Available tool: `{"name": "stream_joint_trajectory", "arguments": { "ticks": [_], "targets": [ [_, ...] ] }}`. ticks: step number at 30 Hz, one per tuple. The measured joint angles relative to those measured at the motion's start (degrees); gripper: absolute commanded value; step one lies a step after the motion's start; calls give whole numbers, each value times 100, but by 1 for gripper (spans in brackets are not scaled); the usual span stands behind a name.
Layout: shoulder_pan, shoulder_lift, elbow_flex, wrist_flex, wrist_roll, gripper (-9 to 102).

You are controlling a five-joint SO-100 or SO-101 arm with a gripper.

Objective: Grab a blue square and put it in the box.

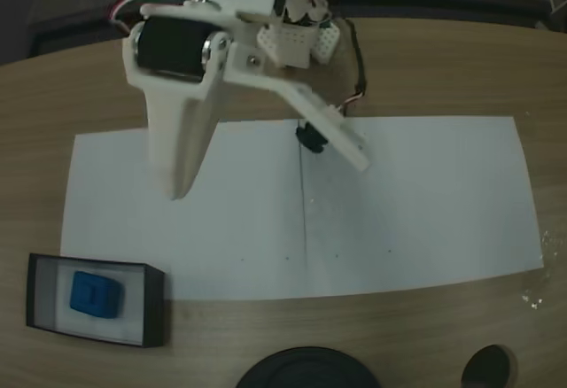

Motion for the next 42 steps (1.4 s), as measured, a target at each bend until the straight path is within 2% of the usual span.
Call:
{"name": "stream_joint_trajectory", "arguments": {
  "ticks": [5, 11, 19, 27, 34, 42],
  "targets": [
    [-1116, 1969, 1055, 0, 149, 0],
    [-2347, 4535, 3270, 0, 158, 0],
    [-2443, 7893, 7550, -123, 211, 0],
    [-2558, 11531, 11443, -1187, 185, 0],
    [-2496, 12516, 13456, -2057, 176, 0],
    [-2294, 12551, 15460, -4052, 176, 0]
  ]
}}
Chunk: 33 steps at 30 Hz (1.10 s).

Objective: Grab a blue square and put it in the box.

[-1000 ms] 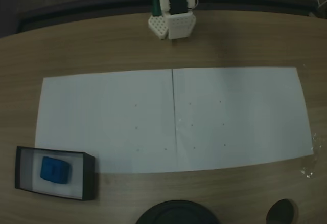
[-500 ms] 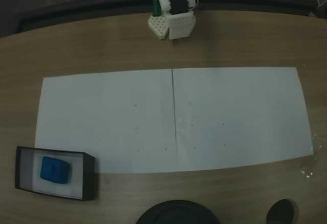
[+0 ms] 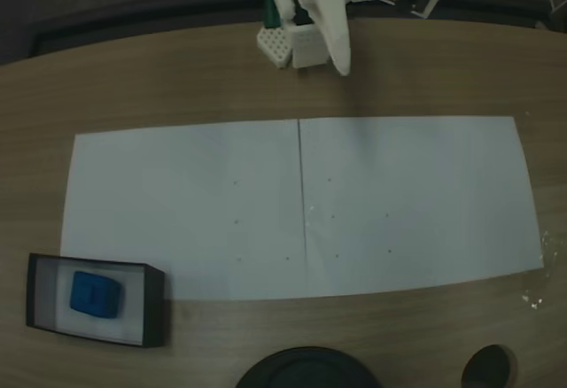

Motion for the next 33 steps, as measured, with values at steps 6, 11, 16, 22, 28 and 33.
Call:
{"name": "stream_joint_trajectory", "arguments": {
  "ticks": [6, 11, 16, 22, 28, 33],
  "targets": [
    [272, 0, 1775, -1573, 0, 0],
    [598, 18, 2804, -2074, 0, 0],
    [703, 18, 3199, -2083, 0, 0],
    [519, 18, 3208, -1406, 0, 0],
    [439, 18, 3111, -9, 18, 0],
    [422, 62, 2813, 1230, 18, 0]
  ]
}}
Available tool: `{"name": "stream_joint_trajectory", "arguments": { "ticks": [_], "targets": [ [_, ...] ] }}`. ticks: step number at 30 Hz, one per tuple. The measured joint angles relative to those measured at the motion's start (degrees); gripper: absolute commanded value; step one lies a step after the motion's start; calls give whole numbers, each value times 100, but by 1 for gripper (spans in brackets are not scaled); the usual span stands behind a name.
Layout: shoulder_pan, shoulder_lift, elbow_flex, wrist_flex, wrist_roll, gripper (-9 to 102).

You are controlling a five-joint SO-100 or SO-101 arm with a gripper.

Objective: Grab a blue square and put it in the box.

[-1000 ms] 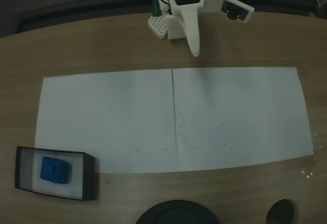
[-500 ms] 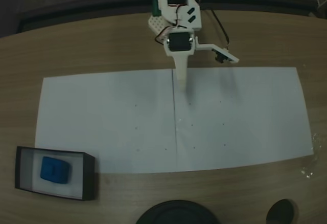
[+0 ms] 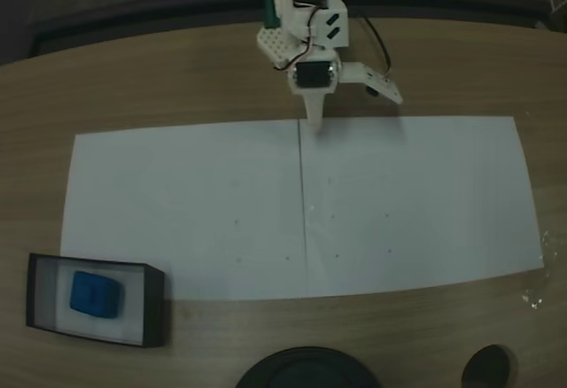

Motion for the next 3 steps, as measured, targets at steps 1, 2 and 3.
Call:
{"name": "stream_joint_trajectory", "arguments": {
  "ticks": [1, 2, 3],
  "targets": [
    [0, 35, -9, 26, 0, 0],
    [0, 35, -18, 35, 0, 0],
    [0, 35, -18, 53, 0, 0]
  ]
}}
